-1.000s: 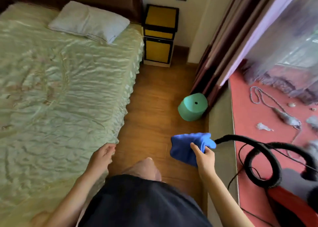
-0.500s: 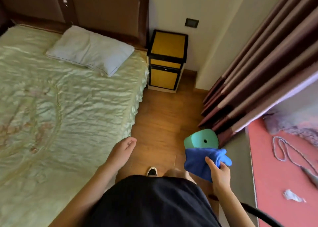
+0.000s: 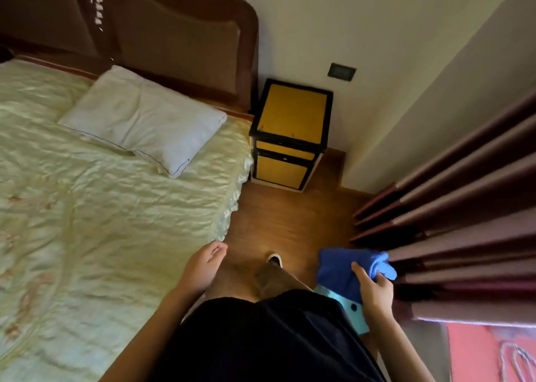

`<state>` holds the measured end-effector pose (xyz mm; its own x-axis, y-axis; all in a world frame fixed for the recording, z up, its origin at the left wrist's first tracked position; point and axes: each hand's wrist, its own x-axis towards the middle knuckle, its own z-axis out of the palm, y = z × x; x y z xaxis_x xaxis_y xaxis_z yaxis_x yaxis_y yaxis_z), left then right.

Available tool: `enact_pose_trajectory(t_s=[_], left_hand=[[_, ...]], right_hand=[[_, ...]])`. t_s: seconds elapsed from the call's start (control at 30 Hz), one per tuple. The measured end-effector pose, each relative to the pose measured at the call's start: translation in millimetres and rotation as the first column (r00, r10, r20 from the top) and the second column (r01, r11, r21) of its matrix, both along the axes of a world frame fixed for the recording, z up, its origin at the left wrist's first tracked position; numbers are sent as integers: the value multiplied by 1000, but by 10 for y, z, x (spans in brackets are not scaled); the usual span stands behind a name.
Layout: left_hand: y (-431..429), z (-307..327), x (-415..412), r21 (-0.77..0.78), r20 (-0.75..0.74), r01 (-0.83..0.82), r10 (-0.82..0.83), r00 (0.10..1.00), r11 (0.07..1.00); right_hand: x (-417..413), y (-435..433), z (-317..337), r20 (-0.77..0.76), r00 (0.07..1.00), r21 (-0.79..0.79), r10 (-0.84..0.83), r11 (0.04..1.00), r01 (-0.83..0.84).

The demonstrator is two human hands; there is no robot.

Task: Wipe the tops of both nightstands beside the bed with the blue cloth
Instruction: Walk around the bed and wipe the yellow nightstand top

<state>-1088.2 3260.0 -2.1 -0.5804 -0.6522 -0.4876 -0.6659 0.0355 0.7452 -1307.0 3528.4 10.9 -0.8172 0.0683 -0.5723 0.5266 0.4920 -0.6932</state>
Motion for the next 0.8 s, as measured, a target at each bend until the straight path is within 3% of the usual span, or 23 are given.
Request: enact_pose_trajectory(t_s=[0.17, 0.4, 0.57, 0.8], left_hand=[[-641, 51, -559, -30, 64, -102, 103, 993, 994], [-1587, 119, -1425, -57, 82, -66, 71, 994, 996], [-2464, -100, -2309, -58, 98, 102, -96, 991, 993], [-3495, -267, -3579, -99, 94, 278, -269, 959, 955]], right_hand=[[-878, -919, 92, -17, 991, -43, 133, 990, -133], [-1791, -2057, 186, -35, 980, -113, 197, 973, -200], [-2467, -2786, -6, -56, 980, -92, 192, 976, -197], [-3232, -3586, -374, -109, 978, 83, 181, 982, -172]])
